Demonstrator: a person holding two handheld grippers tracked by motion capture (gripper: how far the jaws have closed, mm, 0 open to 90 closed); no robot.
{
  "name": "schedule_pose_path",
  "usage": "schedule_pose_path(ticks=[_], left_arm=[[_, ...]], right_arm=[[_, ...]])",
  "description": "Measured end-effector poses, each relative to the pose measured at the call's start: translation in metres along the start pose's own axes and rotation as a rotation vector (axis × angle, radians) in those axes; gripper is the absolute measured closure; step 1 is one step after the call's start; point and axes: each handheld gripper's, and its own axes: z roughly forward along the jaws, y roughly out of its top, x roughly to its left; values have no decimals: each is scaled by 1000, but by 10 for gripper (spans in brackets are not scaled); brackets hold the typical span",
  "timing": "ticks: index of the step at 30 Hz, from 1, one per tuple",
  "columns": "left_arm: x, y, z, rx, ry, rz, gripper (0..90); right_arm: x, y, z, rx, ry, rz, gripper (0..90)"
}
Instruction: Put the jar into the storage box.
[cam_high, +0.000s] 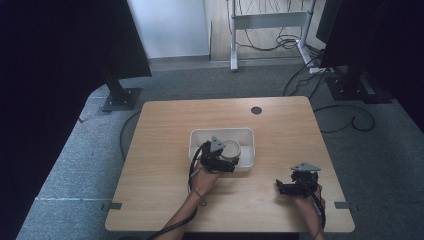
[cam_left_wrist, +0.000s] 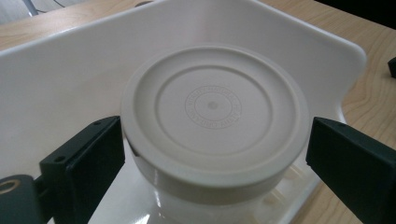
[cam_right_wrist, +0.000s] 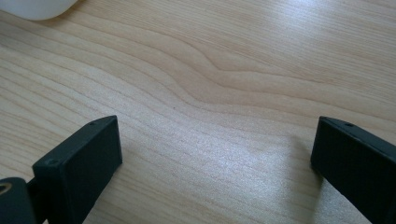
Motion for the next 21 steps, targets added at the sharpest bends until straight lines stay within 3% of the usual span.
schedule_pose_path(ticks=[21], left_arm=[[3,4,-26,-25,-21,19,47]], right_arm=[[0,0,0,0,0,0,13]])
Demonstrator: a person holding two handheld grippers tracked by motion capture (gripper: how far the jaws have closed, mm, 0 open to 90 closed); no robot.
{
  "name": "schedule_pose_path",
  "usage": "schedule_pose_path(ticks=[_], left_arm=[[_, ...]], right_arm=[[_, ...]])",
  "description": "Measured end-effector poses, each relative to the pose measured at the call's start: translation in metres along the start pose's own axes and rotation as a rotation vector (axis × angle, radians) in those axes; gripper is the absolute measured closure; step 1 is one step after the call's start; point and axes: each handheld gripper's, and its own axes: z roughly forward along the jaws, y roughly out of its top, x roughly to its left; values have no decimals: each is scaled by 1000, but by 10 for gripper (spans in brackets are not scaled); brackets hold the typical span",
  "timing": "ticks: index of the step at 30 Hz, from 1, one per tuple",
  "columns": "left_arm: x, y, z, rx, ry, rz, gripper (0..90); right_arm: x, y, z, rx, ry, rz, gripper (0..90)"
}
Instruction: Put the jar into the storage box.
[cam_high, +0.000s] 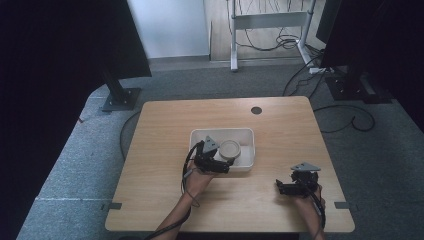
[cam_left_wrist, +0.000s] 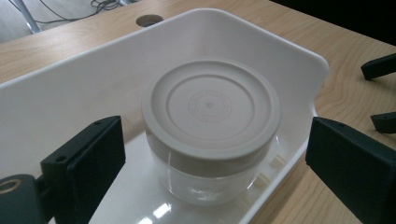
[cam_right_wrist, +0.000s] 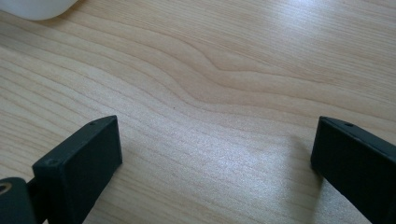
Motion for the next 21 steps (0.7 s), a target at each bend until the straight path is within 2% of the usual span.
schedule_pose_path(ticks=[10,21], left_arm=[[0,2,-17,-27,-16,0,48],[2,1,-29,-41,-24,8,48]], right_arm=[[0,0,0,0,0,0,13],[0,0,0,0,0,0,13]])
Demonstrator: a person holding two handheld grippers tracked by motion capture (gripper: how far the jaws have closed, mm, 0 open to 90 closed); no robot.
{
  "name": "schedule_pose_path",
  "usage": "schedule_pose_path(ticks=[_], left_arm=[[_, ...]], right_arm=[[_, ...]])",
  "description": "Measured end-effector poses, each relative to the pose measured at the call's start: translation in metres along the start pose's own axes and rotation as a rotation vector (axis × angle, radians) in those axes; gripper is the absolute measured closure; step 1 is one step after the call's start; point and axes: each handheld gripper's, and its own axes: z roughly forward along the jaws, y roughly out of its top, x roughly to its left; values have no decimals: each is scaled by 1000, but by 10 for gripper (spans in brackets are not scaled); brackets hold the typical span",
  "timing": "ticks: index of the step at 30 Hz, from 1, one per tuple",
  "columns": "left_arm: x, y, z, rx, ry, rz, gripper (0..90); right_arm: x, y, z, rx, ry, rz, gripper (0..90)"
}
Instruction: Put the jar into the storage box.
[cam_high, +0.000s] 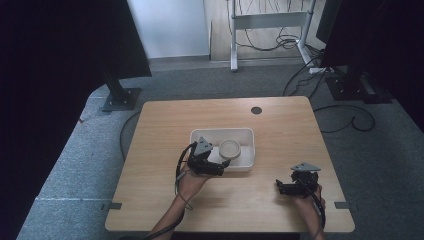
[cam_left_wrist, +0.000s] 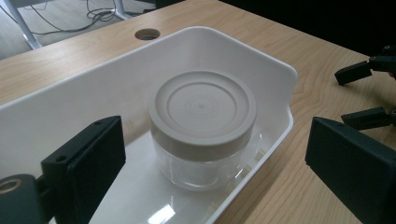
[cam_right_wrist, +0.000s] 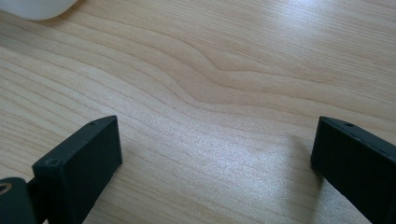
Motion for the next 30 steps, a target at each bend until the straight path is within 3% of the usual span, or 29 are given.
schedule_pose_path(ticks=[13,30], left_arm=[[6,-7,-10,12,13,8,48],[21,-20,-34,-33,20,-56,50]], right_arm=[[0,0,0,0,0,0,13],[0,0,0,0,-1,1,16]])
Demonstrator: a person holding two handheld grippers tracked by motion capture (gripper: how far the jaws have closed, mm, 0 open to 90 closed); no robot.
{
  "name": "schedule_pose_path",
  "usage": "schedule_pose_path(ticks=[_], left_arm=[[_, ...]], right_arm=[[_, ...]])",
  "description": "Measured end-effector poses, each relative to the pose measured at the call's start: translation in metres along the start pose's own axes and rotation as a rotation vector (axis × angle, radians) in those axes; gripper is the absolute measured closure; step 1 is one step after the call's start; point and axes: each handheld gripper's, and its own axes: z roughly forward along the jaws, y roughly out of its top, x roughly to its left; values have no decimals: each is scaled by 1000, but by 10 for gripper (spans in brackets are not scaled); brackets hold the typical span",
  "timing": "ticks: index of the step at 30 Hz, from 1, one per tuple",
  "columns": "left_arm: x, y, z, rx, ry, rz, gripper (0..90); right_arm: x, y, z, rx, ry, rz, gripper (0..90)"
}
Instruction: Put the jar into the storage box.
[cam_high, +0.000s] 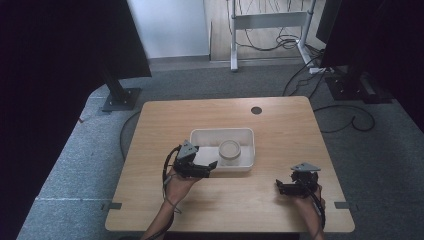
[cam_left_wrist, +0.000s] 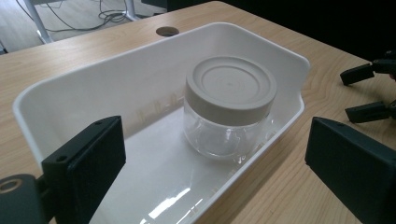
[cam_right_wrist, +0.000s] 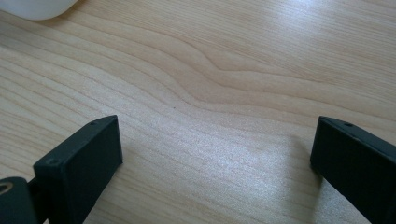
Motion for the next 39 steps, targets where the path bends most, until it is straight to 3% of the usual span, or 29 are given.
schedule_pose_path(ticks=[25,36,39], left_arm=[[20,-28,-40,-47,18,-26,57],[24,-45,-51,-40,60,30,61],[26,-50,-53,-41,68,28,61]], right_arm=[[0,0,0,0,-1,2,16],[0,0,0,0,-2,3,16],[0,0,0,0,-2,2,16]])
